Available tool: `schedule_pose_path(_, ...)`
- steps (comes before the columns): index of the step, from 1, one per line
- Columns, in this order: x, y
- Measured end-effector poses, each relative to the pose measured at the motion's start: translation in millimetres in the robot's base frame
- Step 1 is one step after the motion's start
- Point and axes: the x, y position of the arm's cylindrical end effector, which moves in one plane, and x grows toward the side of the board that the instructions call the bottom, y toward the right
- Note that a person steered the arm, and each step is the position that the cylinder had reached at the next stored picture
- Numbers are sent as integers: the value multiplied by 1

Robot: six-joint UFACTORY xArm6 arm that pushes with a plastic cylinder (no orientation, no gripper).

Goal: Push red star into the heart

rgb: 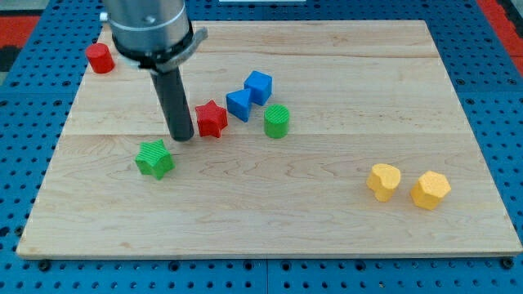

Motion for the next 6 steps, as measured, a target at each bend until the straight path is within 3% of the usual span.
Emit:
schedule_pose_path(1,-25,0)
schedule_pose_path(2,-13,60)
schedule_pose_path(3,25,154)
schedule_pose_path(4,60,193)
schedule_pose_path(5,25,145)
schedule_pose_path(6,25,106)
